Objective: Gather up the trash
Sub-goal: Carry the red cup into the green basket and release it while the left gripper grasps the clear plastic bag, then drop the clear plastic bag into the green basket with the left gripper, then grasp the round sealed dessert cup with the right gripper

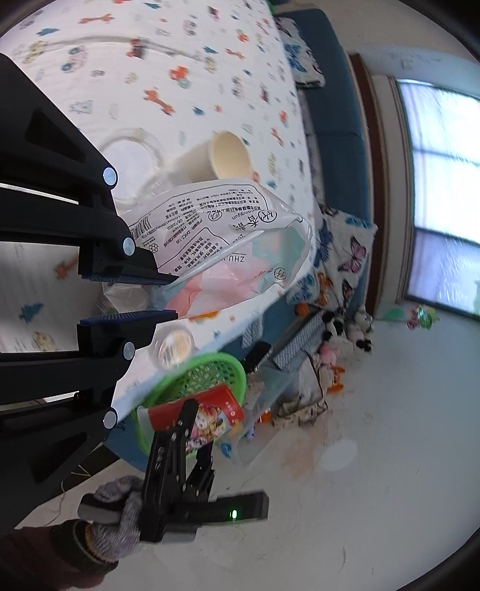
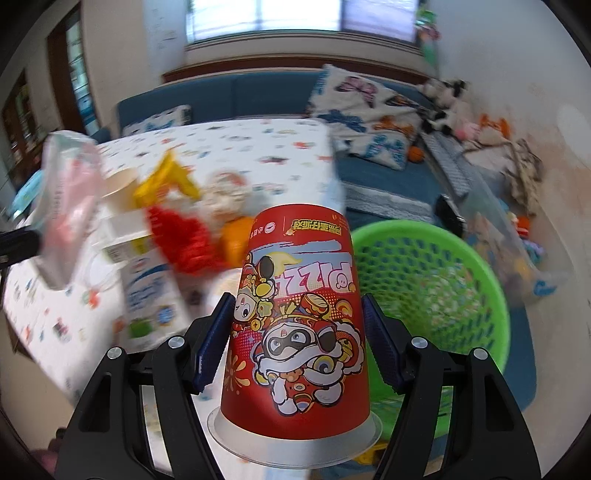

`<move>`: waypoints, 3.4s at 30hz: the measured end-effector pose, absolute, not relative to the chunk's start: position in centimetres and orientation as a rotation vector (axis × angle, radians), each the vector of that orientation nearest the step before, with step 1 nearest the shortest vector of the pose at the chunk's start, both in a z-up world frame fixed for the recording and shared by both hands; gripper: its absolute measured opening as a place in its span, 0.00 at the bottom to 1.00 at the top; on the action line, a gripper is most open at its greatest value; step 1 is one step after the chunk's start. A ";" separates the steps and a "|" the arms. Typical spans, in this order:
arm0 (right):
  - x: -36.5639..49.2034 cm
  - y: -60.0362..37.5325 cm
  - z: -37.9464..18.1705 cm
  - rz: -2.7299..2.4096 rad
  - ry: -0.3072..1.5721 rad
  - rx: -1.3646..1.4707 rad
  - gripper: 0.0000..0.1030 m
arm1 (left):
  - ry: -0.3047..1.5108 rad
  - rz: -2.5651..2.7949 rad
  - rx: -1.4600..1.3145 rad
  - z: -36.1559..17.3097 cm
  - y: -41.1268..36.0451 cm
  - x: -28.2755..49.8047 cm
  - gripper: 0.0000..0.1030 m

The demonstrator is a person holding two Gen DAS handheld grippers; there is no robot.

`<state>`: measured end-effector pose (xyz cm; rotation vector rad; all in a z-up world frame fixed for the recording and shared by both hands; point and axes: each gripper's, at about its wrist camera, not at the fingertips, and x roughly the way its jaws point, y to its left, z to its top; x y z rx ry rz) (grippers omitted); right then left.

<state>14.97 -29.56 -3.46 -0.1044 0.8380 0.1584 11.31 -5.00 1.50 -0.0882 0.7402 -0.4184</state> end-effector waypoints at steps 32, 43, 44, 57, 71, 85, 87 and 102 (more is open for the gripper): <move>18.7 -40.4 -11.0 -0.044 0.978 0.050 0.75 | 0.786 -0.647 0.117 1.5 -21.5 19.2 0.13; 13.0 -42.8 -7.0 -0.081 0.886 0.016 0.78 | 0.880 -0.717 0.160 -1.8 -26.8 20.4 0.13; 12.5 -43.0 -6.9 -0.083 0.881 0.021 0.78 | 0.893 -0.716 0.163 -2.2 -27.1 20.6 0.13; 11.2 -42.2 -6.3 -0.067 0.856 0.046 0.78 | 0.911 -0.753 0.196 -4.3 -27.6 19.4 0.42; 10.7 -36.8 -4.9 0.054 0.824 0.018 0.81 | 0.808 -0.673 0.105 -0.8 -19.3 17.2 0.43; 12.7 -28.3 -5.4 0.262 0.836 -0.050 0.83 | 0.784 -0.484 -0.013 -1.0 -7.9 14.9 0.47; 13.0 -27.4 -5.7 0.281 0.840 -0.066 0.83 | 0.789 -0.468 -0.021 -1.4 -6.9 14.6 0.47; 17.2 -24.4 -8.9 0.346 0.921 -0.161 0.83 | 0.862 -0.399 -0.068 -4.3 -3.8 13.3 0.47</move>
